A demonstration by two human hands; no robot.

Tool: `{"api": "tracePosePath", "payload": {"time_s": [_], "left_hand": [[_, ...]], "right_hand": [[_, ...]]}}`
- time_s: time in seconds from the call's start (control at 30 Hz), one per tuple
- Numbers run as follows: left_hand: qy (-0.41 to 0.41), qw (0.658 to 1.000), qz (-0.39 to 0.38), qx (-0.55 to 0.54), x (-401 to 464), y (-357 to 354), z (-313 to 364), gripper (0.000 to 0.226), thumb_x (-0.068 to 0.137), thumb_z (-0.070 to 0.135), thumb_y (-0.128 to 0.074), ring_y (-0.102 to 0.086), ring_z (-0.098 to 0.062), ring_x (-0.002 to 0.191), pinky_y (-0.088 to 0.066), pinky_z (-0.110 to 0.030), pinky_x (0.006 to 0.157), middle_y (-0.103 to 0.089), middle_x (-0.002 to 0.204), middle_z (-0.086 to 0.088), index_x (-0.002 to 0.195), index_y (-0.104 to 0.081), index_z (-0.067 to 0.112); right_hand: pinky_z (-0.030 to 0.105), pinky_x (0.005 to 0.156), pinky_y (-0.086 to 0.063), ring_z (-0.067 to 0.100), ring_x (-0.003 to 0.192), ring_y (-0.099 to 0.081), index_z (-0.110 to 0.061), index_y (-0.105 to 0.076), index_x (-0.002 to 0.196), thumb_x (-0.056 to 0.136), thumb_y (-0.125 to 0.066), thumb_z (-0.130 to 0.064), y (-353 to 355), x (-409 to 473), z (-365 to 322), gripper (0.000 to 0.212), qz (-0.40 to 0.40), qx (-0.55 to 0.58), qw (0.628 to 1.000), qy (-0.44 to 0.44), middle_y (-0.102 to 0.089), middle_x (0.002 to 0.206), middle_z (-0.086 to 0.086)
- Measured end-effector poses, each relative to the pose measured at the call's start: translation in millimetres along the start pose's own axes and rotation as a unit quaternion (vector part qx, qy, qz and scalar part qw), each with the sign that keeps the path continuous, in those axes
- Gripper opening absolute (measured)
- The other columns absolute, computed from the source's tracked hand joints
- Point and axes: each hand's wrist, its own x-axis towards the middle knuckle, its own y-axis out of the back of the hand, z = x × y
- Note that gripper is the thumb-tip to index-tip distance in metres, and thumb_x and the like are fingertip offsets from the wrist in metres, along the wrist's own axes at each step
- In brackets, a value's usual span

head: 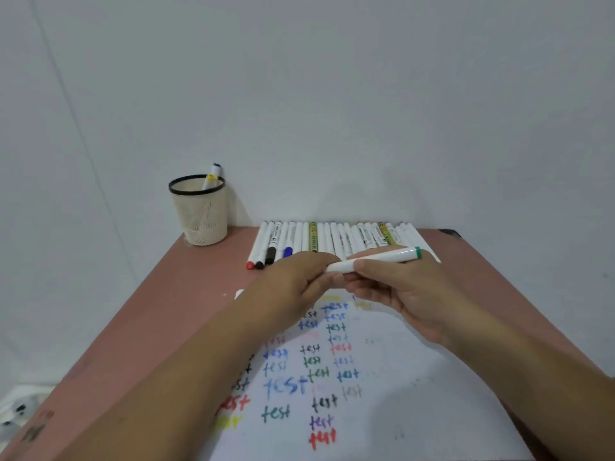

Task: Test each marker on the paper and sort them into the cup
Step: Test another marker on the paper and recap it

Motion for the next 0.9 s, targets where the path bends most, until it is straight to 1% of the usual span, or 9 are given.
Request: {"api": "tracePosePath", "payload": {"time_s": [0.13, 0.23, 0.37, 0.43, 0.53, 0.67, 0.77, 0.83, 0.9], "left_hand": [[0.025, 0.999, -0.022, -0.042, 0, -3, 5, 0.024, 0.101, 0.045, -0.049, -0.055, -0.004, 0.07, -0.044, -0.022, 0.062, -0.062, 0.078, 0.014, 0.118, -0.064, 0.038], [0.032, 0.998, -0.008, -0.051, -1, -4, 6, 0.021, 0.099, 0.046, -0.054, -0.052, -0.003, 0.062, -0.039, -0.018, 0.056, -0.061, 0.071, 0.015, 0.115, -0.067, 0.039], [0.08, 0.995, -0.003, -0.06, -4, -3, 3, 0.055, 0.076, 0.083, -0.051, -0.057, 0.001, 0.069, -0.039, -0.02, 0.06, -0.063, 0.078, 0.02, 0.117, -0.057, 0.047], [0.101, 0.994, -0.018, -0.047, -6, -3, -3, 0.063, 0.071, 0.092, -0.044, -0.059, -0.001, 0.074, -0.047, -0.026, 0.066, -0.065, 0.084, 0.016, 0.118, -0.051, 0.052], [0.121, 0.991, -0.058, -0.012, -7, -1, -5, 0.056, 0.074, 0.086, -0.051, -0.058, 0.002, 0.097, -0.054, -0.032, 0.081, -0.062, 0.106, 0.024, 0.12, -0.05, 0.054], [0.13, 0.988, -0.086, 0.012, -9, -1, 5, 0.042, 0.083, 0.067, -0.064, -0.054, 0.006, 0.08, -0.041, -0.022, 0.066, -0.055, 0.083, 0.023, 0.12, -0.055, 0.049], [0.119, 0.988, -0.099, 0.027, -8, -1, 8, 0.043, 0.084, 0.063, -0.066, -0.054, 0.009, 0.078, -0.038, -0.019, 0.064, -0.057, 0.085, 0.023, 0.123, -0.054, 0.05], [0.112, 0.987, -0.11, 0.034, -8, -2, 6, 0.046, 0.083, 0.064, -0.065, -0.053, 0.01, 0.087, -0.041, -0.02, 0.071, -0.058, 0.096, 0.027, 0.126, -0.051, 0.052], [0.11, 0.986, -0.118, 0.048, -8, -3, 1, 0.051, 0.081, 0.069, -0.064, -0.052, 0.005, 0.108, -0.046, -0.026, 0.089, -0.057, 0.119, 0.028, 0.127, -0.05, 0.052]], "right_hand": [[0.027, 0.071, -0.063, 0.025, 0.078, -0.075, -0.001, -0.08, 0.096, 0.092, -0.073, -0.005, 6, -5, 7, 0.009, 0.011, 0.02, 1.0, 0.016, -0.077, 0.094, 0.026], [0.025, 0.067, -0.06, 0.024, 0.074, -0.073, -0.003, -0.081, 0.095, 0.09, -0.075, -0.004, 8, -6, 6, 0.008, 0.005, 0.01, 1.0, 0.027, -0.076, 0.093, 0.027], [0.028, 0.068, -0.062, 0.027, 0.081, -0.072, -0.002, -0.074, 0.09, 0.093, -0.071, -0.002, 10, -3, 0, 0.005, 0.048, 0.039, 0.997, 0.049, -0.076, 0.094, 0.02], [0.033, 0.075, -0.064, 0.029, 0.086, -0.075, 0.002, -0.066, 0.093, 0.096, -0.064, 0.001, 14, 0, -6, 0.004, 0.074, 0.091, 0.991, 0.067, -0.077, 0.1, 0.019], [0.033, 0.074, -0.065, 0.032, 0.084, -0.077, 0.003, -0.062, 0.097, 0.099, -0.056, 0.001, 27, 3, -10, 0.007, 0.11, 0.151, 0.98, 0.073, -0.076, 0.102, 0.026], [0.027, 0.072, -0.063, 0.029, 0.089, -0.077, 0.009, -0.068, 0.107, 0.097, -0.066, -0.003, 36, 2, 5, 0.015, 0.118, 0.144, 0.981, 0.047, -0.075, 0.109, 0.029], [0.029, 0.078, -0.063, 0.028, 0.094, -0.076, 0.004, -0.069, 0.099, 0.083, -0.08, 0.005, 36, -1, 19, 0.019, 0.091, 0.045, 0.994, 0.049, -0.075, 0.106, 0.027], [0.031, 0.076, -0.062, 0.027, 0.086, -0.076, 0.004, -0.068, 0.097, 0.08, -0.083, 0.007, 34, -2, 22, 0.022, 0.089, -0.019, 0.994, 0.055, -0.075, 0.098, 0.027], [0.032, 0.07, -0.06, 0.026, 0.076, -0.074, 0.001, -0.067, 0.095, 0.084, -0.08, 0.006, 32, -3, 24, 0.019, 0.088, -0.039, 0.994, 0.055, -0.074, 0.086, 0.023]]}}
